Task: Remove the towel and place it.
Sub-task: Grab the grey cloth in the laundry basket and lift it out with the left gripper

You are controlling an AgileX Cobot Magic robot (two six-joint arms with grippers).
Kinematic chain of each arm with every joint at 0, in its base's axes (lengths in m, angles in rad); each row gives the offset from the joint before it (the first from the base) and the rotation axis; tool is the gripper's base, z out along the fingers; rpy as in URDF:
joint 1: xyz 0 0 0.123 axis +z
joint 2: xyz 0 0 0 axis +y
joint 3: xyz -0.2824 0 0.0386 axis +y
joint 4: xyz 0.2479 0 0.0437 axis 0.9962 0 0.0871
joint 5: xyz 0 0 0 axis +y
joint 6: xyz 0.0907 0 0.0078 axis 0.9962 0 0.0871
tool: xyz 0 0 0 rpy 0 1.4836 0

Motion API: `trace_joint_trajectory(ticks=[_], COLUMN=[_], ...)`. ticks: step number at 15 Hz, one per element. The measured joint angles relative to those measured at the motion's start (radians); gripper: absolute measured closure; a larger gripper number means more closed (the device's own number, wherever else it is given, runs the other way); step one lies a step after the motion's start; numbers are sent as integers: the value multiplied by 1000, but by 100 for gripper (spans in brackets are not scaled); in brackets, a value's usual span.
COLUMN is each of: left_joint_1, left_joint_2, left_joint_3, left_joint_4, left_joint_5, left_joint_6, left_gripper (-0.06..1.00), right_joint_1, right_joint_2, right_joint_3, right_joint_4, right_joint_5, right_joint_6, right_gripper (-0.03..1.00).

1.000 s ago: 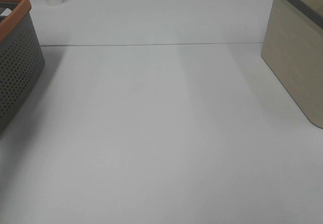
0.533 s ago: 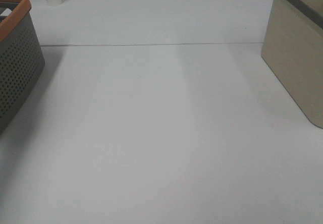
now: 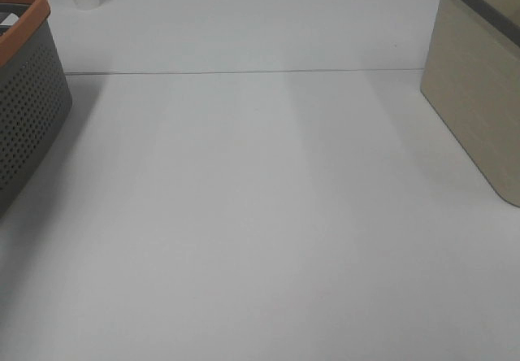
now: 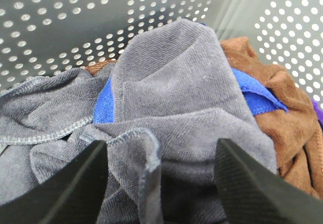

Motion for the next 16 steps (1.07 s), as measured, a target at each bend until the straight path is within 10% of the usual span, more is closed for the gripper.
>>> trace_joint_trajectory(ticks=[6, 13, 16], left_joint_1=[0, 0, 2], left_joint_2=[27, 5, -16], left_joint_3=[0, 0, 0], left_joint_4=[7, 18, 41], left_joint_5=[0, 102, 94], left_joint_6=[-14, -52, -55], left_gripper=[42, 90, 94], right_joint_1=[0, 0, 0], right_joint_2=[0, 0, 0], right_joint_3=[0, 0, 0], right_joint_4=[0, 0, 0], right_joint_5=[0, 0, 0], right_joint_6=[0, 0, 0], right_gripper=[18, 18, 18])
